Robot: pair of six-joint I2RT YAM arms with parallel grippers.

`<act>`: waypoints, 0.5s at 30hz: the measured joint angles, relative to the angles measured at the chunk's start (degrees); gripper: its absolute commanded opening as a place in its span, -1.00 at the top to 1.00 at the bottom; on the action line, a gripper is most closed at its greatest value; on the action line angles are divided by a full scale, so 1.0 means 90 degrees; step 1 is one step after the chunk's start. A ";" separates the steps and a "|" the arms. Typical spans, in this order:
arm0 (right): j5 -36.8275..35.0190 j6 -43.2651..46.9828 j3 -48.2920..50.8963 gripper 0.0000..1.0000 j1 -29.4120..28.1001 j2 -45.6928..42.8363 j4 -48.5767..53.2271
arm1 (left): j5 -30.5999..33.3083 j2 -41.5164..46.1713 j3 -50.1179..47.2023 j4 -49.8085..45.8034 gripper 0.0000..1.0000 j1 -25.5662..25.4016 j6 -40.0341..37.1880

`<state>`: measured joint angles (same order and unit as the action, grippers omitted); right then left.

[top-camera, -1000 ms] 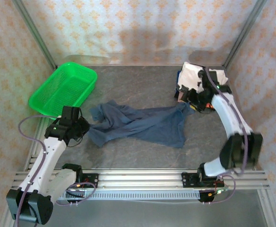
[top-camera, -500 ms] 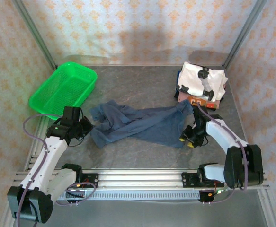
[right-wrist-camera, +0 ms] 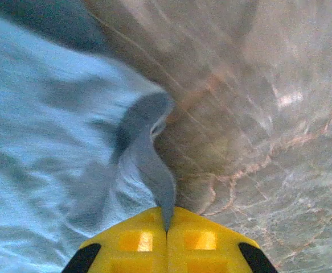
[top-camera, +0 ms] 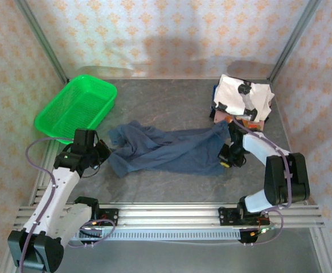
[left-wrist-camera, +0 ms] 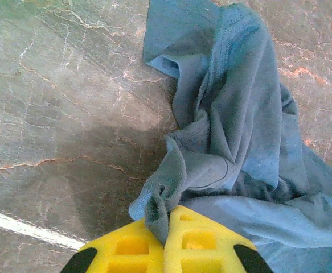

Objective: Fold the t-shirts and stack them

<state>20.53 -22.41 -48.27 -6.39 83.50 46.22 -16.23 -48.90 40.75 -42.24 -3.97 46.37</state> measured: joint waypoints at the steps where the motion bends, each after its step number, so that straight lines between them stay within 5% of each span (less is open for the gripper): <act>1: -0.0095 0.0070 -0.0189 0.98 0.0000 -0.0075 0.0117 | 0.0007 0.0007 0.0000 -0.0005 1.00 0.0000 0.0000; 7: -0.0699 0.0459 -0.0923 0.91 -0.0345 -0.0287 0.0954 | 0.0012 0.0017 -0.0007 -0.0010 1.00 0.0000 0.0000; 15: -0.1372 0.0542 -0.1489 0.82 -0.1695 0.1491 0.1418 | 0.0005 -0.0010 -0.0015 -0.0012 1.00 0.0000 -0.0034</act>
<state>8.19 -17.54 -61.67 -21.65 96.92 58.98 -16.19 -48.99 40.62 -42.35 -3.97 46.06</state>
